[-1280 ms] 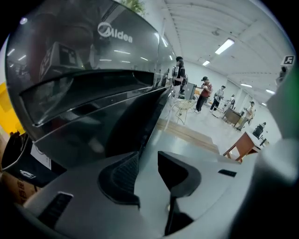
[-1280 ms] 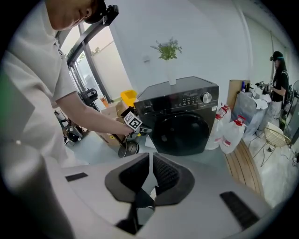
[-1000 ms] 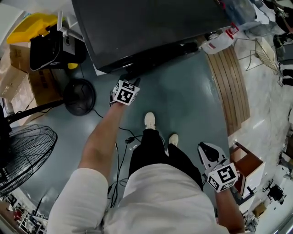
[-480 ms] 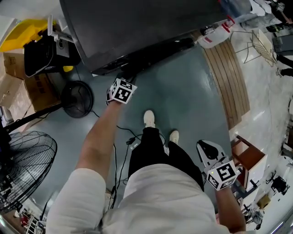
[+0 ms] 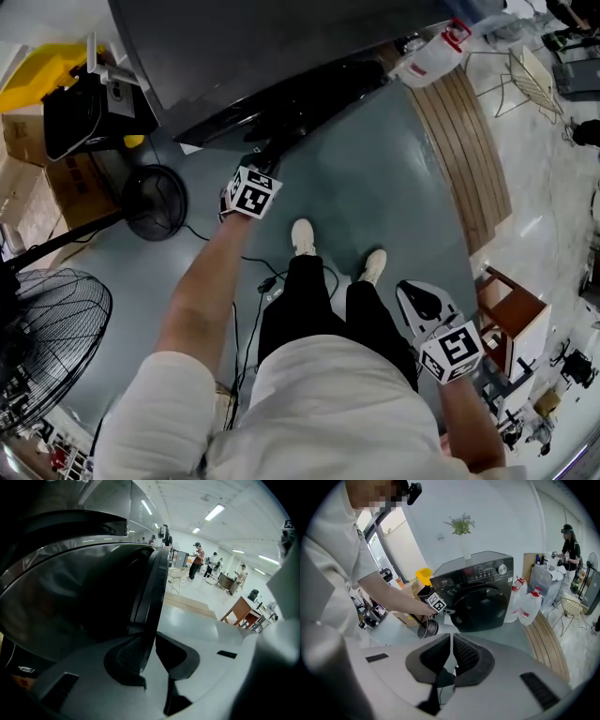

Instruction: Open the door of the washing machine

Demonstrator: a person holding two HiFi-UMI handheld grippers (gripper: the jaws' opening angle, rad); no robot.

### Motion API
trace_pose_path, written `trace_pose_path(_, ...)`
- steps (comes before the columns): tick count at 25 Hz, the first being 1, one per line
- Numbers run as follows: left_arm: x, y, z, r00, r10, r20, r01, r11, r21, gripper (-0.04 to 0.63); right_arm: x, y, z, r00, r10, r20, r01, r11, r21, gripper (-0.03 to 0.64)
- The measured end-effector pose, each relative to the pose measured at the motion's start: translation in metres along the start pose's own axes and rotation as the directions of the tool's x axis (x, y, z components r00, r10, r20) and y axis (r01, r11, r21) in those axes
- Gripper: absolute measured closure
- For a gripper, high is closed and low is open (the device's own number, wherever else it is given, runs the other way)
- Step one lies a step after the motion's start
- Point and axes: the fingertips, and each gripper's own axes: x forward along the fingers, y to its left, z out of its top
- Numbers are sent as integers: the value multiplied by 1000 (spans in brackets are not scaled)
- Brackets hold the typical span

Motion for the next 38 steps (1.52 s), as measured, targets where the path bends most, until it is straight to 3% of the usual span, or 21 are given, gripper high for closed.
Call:
trace_pose_path(20, 10, -132, -15, 999, 11, -47, -16, 993, -121, 515, -49, -34, -58, 997, 53, 62, -52, 998, -19, 607)
trace_pose_path(38, 45, -244, -1, 996, -8, -88, -13, 971, -237, 505, -101, -93, -118, 993, 43, 106, -49, 997, 52, 607)
